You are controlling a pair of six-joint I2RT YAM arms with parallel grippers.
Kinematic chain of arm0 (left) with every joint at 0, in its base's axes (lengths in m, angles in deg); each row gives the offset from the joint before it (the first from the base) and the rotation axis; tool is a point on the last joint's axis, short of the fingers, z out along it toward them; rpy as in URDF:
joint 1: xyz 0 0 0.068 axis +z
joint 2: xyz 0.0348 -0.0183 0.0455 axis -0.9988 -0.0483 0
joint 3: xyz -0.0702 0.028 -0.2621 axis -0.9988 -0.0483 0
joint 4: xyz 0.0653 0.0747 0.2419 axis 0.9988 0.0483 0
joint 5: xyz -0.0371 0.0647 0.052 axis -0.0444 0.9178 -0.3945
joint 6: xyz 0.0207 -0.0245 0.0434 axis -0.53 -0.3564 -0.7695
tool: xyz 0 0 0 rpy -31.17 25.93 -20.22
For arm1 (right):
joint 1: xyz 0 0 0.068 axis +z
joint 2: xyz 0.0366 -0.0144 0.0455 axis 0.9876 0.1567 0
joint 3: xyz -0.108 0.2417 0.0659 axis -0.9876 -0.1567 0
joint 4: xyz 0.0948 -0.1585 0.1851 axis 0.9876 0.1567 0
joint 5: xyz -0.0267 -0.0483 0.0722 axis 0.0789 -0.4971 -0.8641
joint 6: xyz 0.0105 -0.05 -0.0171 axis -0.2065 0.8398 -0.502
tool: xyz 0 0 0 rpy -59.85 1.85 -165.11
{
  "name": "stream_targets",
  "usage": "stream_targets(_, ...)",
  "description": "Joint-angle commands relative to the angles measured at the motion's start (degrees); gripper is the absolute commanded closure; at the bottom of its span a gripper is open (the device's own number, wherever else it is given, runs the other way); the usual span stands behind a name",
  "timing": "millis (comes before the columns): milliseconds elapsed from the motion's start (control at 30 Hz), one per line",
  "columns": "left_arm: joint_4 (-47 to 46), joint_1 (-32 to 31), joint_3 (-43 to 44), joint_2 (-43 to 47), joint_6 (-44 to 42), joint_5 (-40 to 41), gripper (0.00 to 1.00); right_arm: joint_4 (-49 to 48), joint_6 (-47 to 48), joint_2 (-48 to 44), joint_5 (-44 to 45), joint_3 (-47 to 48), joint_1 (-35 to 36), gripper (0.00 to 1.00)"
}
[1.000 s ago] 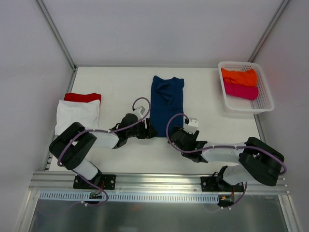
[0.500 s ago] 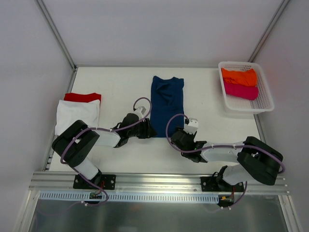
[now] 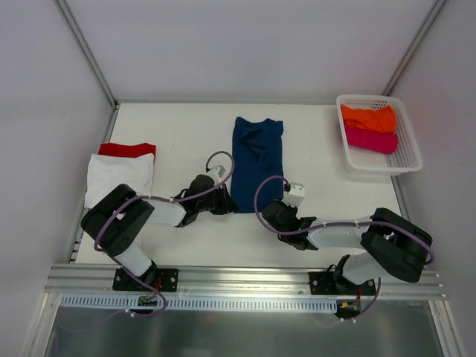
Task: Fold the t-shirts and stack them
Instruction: Fold the tshirt
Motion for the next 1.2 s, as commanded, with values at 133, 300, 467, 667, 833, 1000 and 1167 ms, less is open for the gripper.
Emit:
stream_targets(133, 12.0, -0.5, -1.5, 2.3, -2.3, 1.9, 1.0, 7.6, -0.9, -2.8, 1.2, -0.7, 2.6, 1.0)
stream_targets(300, 18.5, -3.1, -3.2, 9.4, -1.6, 6.0, 1.0, 17.7, -4.0, -7.4, 5.0, 1.0, 7.7, 1.0)
stream_targets(467, 25.4, -6.4, -5.0, 19.4, 0.5, 8.9, 1.0, 28.1, -10.1, -11.2, 9.8, 3.0, 14.7, 1.0)
stream_targets(667, 28.8, -8.0, -6.8, 25.4, 2.4, 10.2, 1.0, 38.1, -14.6, -10.1, 13.7, 8.1, 20.0, 0.99)
stream_targets(833, 30.9, -8.0, -2.6, 24.4, 0.4, 11.5, 1.0, 38.2, -12.7, -8.5, 15.7, 10.6, 20.2, 0.99)
stream_targets(1000, 32.3, -8.0, 4.4, 19.3, -2.0, 13.7, 1.0, 38.5, -8.9, -6.6, 18.2, 14.6, 19.5, 1.0)
stream_targets(1167, 33.3, -7.4, 11.1, 15.3, -4.6, 15.8, 1.0, 37.5, -4.3, -5.6, 19.3, 17.1, 16.3, 1.0)
